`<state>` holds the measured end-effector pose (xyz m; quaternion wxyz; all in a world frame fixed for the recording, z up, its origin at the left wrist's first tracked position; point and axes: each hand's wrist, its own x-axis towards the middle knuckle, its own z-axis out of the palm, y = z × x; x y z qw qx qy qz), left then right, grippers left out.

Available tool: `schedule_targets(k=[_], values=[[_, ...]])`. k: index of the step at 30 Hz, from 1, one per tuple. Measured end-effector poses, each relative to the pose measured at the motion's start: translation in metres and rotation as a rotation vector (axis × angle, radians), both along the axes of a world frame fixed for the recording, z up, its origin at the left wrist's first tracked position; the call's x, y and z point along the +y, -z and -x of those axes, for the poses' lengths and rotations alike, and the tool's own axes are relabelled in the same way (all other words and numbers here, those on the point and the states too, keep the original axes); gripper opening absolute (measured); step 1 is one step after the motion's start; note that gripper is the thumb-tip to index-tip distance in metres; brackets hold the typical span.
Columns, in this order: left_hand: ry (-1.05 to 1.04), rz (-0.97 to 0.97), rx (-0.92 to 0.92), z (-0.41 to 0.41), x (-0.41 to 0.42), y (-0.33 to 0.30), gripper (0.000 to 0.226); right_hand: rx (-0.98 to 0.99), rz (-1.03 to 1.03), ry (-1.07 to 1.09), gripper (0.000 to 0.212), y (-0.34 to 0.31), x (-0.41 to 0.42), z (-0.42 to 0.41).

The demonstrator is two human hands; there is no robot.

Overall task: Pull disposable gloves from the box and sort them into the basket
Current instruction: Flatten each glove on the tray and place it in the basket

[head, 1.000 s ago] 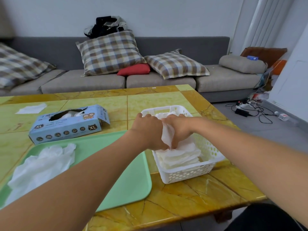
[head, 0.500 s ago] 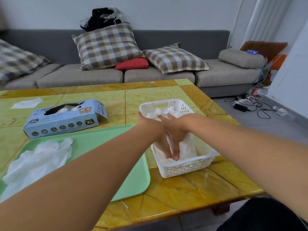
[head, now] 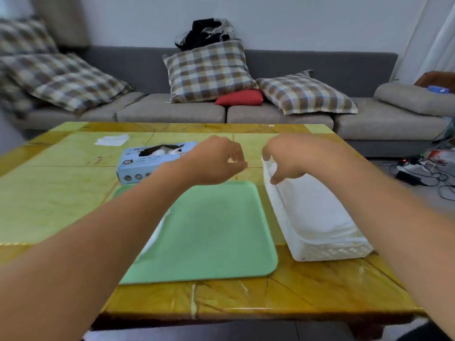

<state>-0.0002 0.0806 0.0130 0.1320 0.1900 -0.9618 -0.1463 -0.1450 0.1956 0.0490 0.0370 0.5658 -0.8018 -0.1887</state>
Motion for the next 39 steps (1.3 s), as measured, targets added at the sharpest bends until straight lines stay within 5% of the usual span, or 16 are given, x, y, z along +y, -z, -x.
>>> schedule_targets(k=[3,6,9,13,18,21,29,31,35,39], values=[[-0.272,0.015,-0.141,-0.079,-0.054,0.021,0.018,-0.436,0.2,-0.305,0.035,0.023,-0.039,-0.076],[-0.451,-0.014,-0.194,-0.156,-0.082,0.053,0.023,-0.718,0.047,-0.432,0.059,0.074,-0.073,-0.155],[-0.462,-0.193,-0.147,-0.203,-0.089,0.076,0.036,-0.712,0.026,-0.448,0.072,0.114,-0.094,-0.191],[-0.355,-0.352,-0.165,-0.221,-0.09,0.084,0.056,-0.691,0.118,-0.449,0.023,0.124,-0.101,-0.177],[-0.168,-0.372,-0.223,-0.225,-0.094,0.079,0.103,-1.205,0.316,-0.121,0.016,0.106,-0.09,-0.135],[-0.119,-0.261,-0.282,-0.212,-0.107,0.091,0.111,-1.38,0.296,0.036,0.018,0.089,-0.084,-0.117],[-0.354,-0.061,-0.254,-0.168,-0.116,0.108,0.053,-1.306,0.074,0.05,0.017,0.089,-0.055,-0.094],[-0.311,-0.082,-0.26,-0.166,-0.118,0.111,0.045,-1.095,-0.005,-0.129,0.017,0.093,-0.047,-0.093],[-0.227,-0.159,-0.294,-0.168,-0.119,0.104,0.065,-0.64,-0.18,-0.445,0.017,0.079,-0.042,-0.093],[-0.213,-0.234,-0.332,-0.172,-0.11,0.084,0.097,-1.148,-0.158,-0.282,0.018,0.077,-0.043,-0.087]])
